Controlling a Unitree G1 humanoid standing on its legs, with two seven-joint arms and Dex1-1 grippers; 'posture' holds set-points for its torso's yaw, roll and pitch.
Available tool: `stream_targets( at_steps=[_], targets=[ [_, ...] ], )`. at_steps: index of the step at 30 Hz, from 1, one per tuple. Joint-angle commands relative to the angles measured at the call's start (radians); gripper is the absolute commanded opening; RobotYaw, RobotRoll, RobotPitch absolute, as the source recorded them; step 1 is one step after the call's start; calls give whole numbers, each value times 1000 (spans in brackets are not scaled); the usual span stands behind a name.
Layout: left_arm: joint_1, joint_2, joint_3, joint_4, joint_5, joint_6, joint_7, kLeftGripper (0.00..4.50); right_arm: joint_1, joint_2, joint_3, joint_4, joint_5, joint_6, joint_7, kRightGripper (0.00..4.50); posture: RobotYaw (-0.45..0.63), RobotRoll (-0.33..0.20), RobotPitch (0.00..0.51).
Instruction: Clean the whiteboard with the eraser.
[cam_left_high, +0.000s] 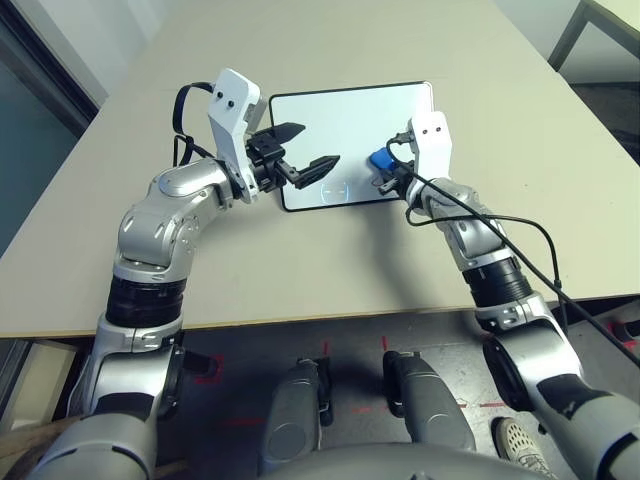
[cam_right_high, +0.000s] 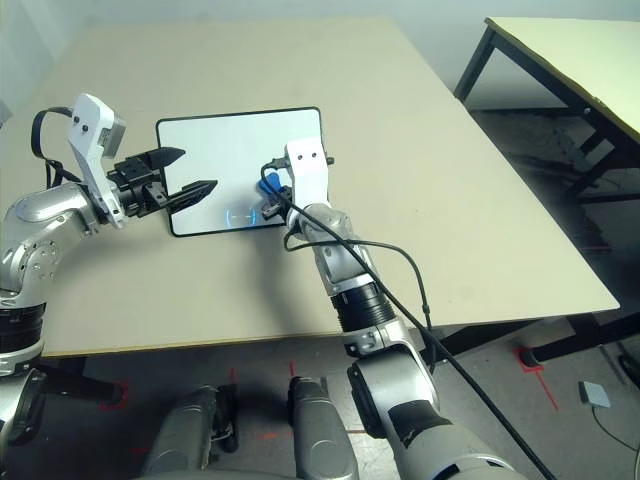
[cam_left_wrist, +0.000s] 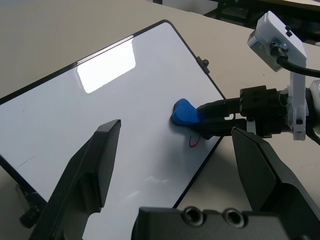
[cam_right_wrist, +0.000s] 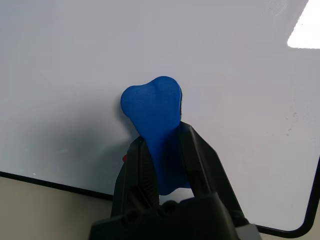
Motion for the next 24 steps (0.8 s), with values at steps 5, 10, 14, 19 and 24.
stream_targets(
  at_steps=[5, 10, 14, 19, 24],
  targets=[
    [3, 3, -5, 13, 4, -11, -6, 4500, -33, -25, -92, 99, -4, -35, -109, 817, 27, 0, 184],
    [3, 1, -7, 15, 4, -14, -6, 4500, -17, -16, -68, 92, 0, -18, -85, 817, 25, 0, 184],
    [0, 1, -8, 17, 4, -16, -6, 4500, 15, -8, -22, 82, 3, 14, -29, 817, 29, 0, 186],
    [3, 4, -7, 12, 3, -12, -5, 4500, 44, -4, 21, 65, 8, 32, 29, 817, 32, 0, 187],
    [2, 4, -8, 8, 2, -8, -4, 4500, 46, -1, 43, 68, 6, 29, 71, 817, 33, 0, 186]
  ],
)
